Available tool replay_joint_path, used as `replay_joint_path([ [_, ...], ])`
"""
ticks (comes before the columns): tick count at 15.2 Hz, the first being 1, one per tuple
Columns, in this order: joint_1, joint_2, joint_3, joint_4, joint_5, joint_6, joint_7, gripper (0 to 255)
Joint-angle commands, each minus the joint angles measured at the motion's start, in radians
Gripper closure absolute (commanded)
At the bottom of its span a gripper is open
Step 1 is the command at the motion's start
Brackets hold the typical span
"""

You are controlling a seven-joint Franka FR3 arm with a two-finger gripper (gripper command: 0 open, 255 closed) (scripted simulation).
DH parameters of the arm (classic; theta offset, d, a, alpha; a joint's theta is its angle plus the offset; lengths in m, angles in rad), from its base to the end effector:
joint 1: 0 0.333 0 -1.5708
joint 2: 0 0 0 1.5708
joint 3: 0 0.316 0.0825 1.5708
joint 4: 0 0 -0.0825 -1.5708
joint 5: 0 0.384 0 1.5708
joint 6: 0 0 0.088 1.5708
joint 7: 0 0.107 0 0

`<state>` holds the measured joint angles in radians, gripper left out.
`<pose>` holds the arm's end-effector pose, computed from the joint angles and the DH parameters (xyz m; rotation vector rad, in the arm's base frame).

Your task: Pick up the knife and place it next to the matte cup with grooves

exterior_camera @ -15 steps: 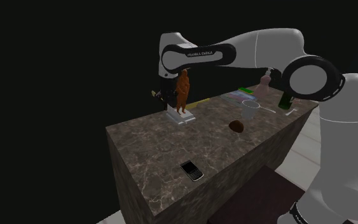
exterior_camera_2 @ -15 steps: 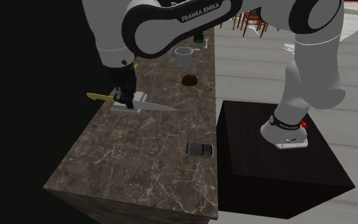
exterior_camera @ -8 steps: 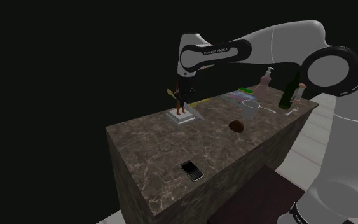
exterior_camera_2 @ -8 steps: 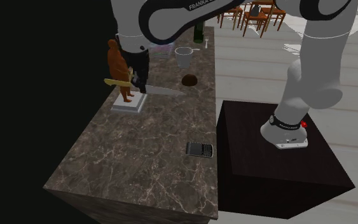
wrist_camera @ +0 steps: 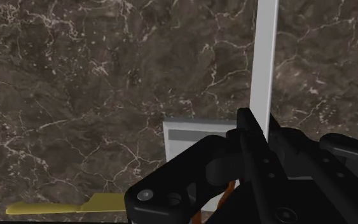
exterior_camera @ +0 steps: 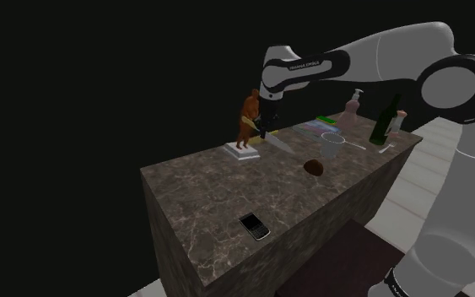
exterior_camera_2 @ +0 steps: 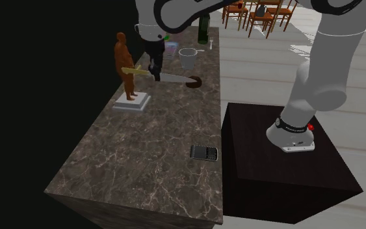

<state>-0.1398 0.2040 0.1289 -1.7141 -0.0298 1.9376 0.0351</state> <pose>0.6237 -0.0140 0.4683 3.1392 -0.0605 0.0334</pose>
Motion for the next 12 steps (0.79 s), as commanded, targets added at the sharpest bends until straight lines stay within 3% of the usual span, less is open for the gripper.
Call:
replay_joint_path([
  [1,-0.027,-0.020,-0.016,-0.031,0.007,0.011,-0.045,255],
  [12,-0.173,-0.043,-0.116,-0.059,0.032,0.017,-0.298,255],
])
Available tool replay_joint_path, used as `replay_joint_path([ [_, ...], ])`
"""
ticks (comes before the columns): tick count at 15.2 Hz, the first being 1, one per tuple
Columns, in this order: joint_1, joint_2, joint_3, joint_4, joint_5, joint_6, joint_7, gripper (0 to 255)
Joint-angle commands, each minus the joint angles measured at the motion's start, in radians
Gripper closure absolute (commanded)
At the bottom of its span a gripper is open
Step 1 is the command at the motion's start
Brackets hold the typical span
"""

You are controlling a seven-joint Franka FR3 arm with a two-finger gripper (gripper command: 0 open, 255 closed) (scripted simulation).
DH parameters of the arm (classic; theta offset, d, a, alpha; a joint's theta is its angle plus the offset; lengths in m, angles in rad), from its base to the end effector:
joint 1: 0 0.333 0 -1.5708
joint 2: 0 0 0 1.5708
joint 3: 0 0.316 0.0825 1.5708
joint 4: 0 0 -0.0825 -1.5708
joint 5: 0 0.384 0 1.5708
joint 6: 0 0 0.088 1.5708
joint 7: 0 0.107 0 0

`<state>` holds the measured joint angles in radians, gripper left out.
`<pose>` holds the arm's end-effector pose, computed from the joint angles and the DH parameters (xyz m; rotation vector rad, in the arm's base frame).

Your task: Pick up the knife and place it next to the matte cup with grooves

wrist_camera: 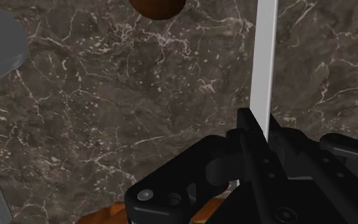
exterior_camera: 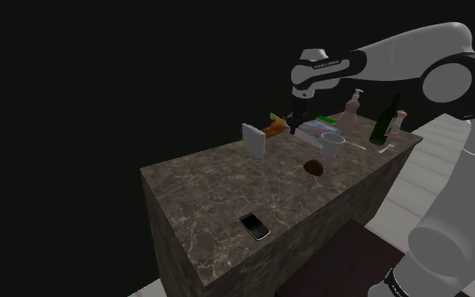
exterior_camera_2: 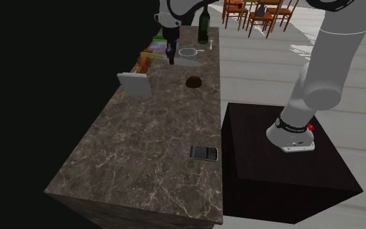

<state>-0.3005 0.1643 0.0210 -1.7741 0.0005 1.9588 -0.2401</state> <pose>0.5873 -0.1692 0.4651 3.1393 -0.0626 0.0326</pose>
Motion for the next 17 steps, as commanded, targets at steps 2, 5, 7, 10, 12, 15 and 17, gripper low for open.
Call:
replay_joint_path([
  [2,-0.038,0.005,-0.027,0.012,0.006,-0.007,-0.068,255],
  [5,-0.078,0.023,-0.053,0.037,0.013,-0.014,-0.136,255],
  [7,-0.104,0.040,-0.070,0.060,0.018,-0.021,-0.181,255],
  [10,-0.145,0.072,-0.094,0.104,0.027,-0.034,-0.247,255],
  [12,-0.166,0.095,-0.106,0.122,0.032,-0.030,-0.281,255],
  [15,-0.166,0.102,-0.105,0.092,0.033,0.008,-0.282,255],
  [17,-0.166,0.108,-0.105,0.073,0.034,0.032,-0.283,255],
])
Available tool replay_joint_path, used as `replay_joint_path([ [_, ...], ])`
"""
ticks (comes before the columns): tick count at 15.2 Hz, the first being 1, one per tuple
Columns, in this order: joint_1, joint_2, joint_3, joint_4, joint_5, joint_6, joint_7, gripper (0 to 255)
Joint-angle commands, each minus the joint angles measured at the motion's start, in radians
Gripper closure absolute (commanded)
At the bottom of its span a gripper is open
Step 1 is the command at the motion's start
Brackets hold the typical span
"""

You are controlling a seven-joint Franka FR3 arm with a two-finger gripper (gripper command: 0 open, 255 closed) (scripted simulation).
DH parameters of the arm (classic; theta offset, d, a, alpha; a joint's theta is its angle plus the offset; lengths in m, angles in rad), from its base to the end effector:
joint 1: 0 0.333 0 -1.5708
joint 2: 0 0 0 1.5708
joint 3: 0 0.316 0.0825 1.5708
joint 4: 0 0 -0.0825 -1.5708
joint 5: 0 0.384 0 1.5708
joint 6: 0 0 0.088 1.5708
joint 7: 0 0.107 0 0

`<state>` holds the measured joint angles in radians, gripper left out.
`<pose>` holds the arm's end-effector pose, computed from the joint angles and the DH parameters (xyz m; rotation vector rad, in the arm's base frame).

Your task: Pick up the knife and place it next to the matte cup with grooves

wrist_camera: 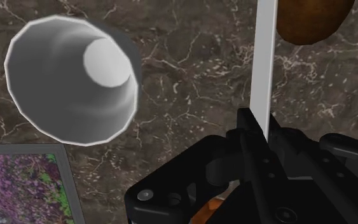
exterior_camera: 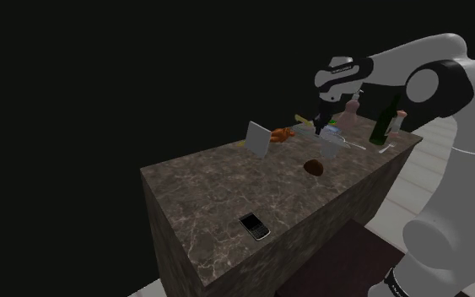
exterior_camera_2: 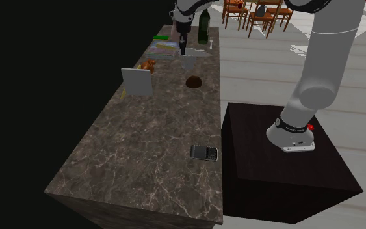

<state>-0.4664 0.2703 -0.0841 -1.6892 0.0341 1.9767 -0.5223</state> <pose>0.5491 -0.3293 0.4414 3.1393 -0.0599 0.0319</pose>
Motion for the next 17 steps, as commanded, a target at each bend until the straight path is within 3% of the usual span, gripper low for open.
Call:
replay_joint_path([
  [1,0.000,0.006,0.000,-0.021,0.001,0.027,-0.001,255],
  [17,-0.002,0.085,0.004,-0.130,0.011,0.215,-0.009,255],
])
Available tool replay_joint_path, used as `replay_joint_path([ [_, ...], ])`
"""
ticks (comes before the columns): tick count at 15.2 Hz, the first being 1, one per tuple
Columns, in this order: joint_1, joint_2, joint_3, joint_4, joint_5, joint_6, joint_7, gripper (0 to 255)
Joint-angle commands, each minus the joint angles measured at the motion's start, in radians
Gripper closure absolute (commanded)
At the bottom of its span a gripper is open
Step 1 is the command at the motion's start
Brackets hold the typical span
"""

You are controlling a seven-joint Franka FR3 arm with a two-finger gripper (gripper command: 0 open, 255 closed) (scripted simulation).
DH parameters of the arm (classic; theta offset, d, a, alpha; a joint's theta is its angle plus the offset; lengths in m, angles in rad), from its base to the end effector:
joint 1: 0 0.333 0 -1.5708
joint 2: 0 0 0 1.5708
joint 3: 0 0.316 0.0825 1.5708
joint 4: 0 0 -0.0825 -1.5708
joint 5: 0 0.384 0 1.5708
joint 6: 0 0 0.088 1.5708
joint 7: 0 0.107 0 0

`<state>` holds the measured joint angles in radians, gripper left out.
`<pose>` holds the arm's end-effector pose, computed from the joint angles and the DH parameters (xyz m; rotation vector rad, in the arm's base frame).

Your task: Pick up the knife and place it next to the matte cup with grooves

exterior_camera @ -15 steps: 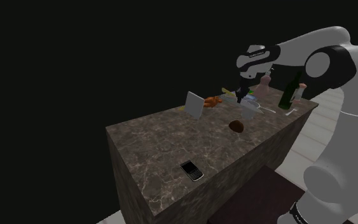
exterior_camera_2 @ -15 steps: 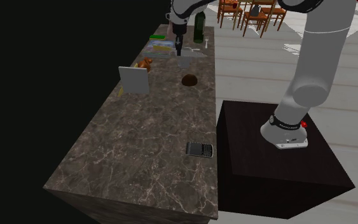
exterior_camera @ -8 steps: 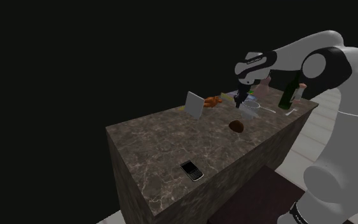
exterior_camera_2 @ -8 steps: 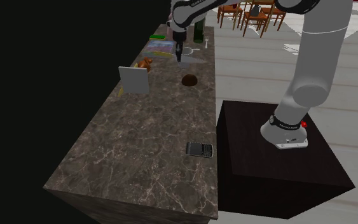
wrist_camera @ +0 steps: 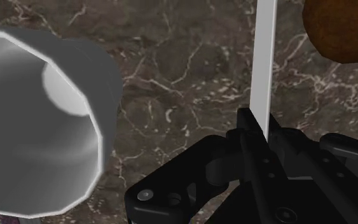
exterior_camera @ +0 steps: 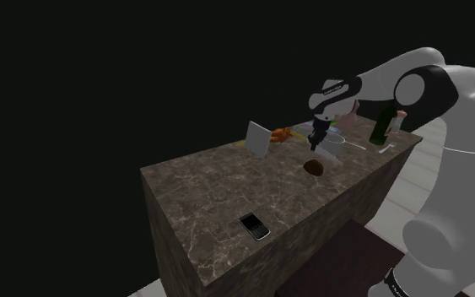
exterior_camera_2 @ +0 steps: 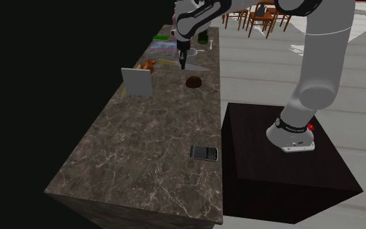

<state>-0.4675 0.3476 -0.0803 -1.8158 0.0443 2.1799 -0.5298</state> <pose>0.5487 -0.3286 0.3511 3.1397 -0.0597 0.0315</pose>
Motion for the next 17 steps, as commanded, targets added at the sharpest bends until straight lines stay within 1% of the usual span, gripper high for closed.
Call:
replay_joint_path([
  [1,-0.001,0.014,0.000,-0.009,0.002,0.023,-0.002,255],
  [9,-0.003,0.071,0.004,-0.040,0.009,0.111,-0.007,255],
  [17,-0.003,0.071,0.004,-0.040,0.009,0.111,-0.007,255],
])
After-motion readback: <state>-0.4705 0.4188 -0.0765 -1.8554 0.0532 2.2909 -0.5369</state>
